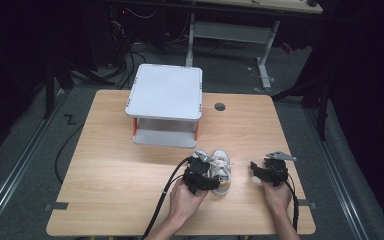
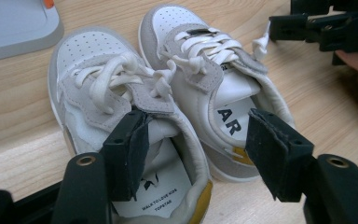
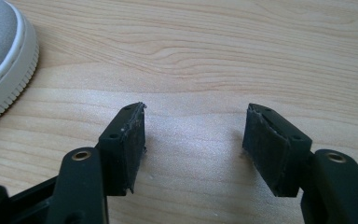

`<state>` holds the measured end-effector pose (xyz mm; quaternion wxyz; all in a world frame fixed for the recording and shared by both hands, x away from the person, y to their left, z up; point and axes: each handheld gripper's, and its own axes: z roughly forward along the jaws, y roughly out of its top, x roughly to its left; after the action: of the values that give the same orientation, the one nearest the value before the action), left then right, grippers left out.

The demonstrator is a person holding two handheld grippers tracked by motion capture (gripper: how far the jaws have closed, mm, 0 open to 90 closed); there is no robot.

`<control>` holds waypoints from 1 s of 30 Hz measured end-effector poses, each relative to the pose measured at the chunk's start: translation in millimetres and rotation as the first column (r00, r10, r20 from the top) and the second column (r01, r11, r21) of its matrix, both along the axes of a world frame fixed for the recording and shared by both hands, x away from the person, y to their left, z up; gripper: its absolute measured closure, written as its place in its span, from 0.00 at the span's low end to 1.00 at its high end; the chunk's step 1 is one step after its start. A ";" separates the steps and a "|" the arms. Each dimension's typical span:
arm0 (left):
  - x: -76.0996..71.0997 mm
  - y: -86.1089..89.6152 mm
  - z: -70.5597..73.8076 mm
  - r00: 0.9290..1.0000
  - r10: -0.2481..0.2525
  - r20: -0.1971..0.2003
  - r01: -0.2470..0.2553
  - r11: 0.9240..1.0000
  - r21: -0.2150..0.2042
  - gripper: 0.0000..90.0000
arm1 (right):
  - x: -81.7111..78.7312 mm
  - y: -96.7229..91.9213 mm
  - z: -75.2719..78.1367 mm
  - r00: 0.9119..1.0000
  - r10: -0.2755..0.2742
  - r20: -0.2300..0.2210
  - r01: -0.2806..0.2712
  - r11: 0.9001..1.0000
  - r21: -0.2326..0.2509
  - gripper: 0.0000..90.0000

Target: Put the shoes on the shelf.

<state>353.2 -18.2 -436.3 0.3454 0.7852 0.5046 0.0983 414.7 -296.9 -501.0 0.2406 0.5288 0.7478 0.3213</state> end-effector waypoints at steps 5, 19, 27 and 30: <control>0.8 -2.3 0.9 1.000 0.013 -0.004 -0.013 1.000 0.001 0.42 | 0.0 0.1 0.0 1.000 0.001 -0.001 -0.001 1.000 0.001 0.43; 16.3 -20.4 -13.3 1.000 0.009 -0.008 -0.008 0.997 0.083 0.60 | 0.3 0.3 0.1 1.000 0.001 -0.002 -0.001 1.000 0.001 0.42; 13.0 -22.5 -12.9 1.000 -0.017 0.018 0.015 0.995 0.099 0.73 | 0.7 0.6 0.0 1.000 0.003 -0.002 -0.003 1.000 0.001 0.42; 10.8 -22.3 -13.0 0.999 -0.013 0.029 0.011 0.995 0.096 0.77 | 0.9 0.6 -0.1 1.000 0.005 -0.001 -0.005 1.000 0.000 0.41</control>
<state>364.0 -40.6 -449.3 0.3153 0.8023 0.4894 0.1318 415.5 -296.4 -501.1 0.2392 0.5272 0.7492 0.3217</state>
